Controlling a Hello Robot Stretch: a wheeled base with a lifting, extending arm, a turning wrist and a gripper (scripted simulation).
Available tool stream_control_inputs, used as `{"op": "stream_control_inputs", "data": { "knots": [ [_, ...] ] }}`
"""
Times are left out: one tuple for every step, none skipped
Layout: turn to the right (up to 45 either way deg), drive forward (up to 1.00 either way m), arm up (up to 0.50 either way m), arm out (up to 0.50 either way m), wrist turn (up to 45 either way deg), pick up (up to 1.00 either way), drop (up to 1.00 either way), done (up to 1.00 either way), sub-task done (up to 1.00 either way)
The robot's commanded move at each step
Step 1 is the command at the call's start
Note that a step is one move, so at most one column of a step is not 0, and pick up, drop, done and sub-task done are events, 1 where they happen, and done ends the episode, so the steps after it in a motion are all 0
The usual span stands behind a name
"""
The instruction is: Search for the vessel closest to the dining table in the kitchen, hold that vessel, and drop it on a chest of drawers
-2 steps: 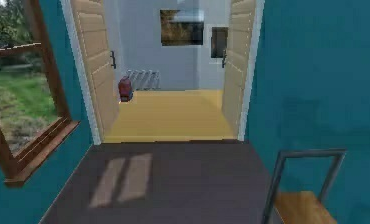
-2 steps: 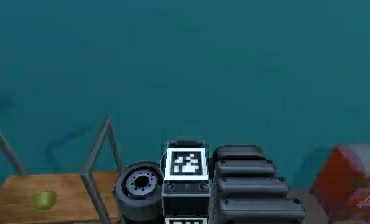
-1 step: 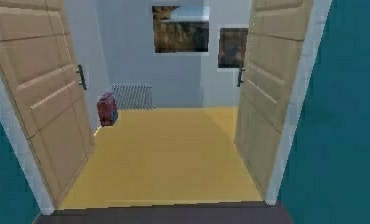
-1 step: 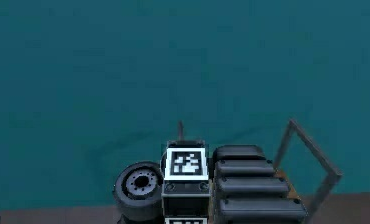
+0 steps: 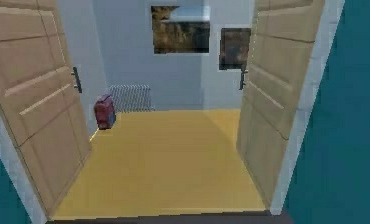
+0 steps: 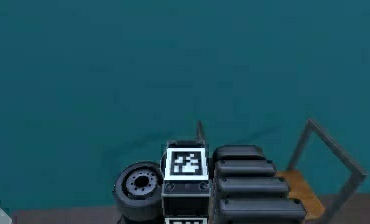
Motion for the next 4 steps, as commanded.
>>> {"op": "stream_control_inputs", "data": {
  "knots": [
    [3.0,0.0,0.0,0.0,0.0,0.0,0.0,0.0,0.0],
    [0.0,0.05,0.0,0.0,0.0,0.0,0.0,0.0,0.0],
    [0.0,1.0,0.0,0.0,0.0,0.0,0.0,0.0,0.0],
    [0.0,1.0,0.0,0.0,0.0,0.0,0.0,0.0,0.0]
  ]
}}
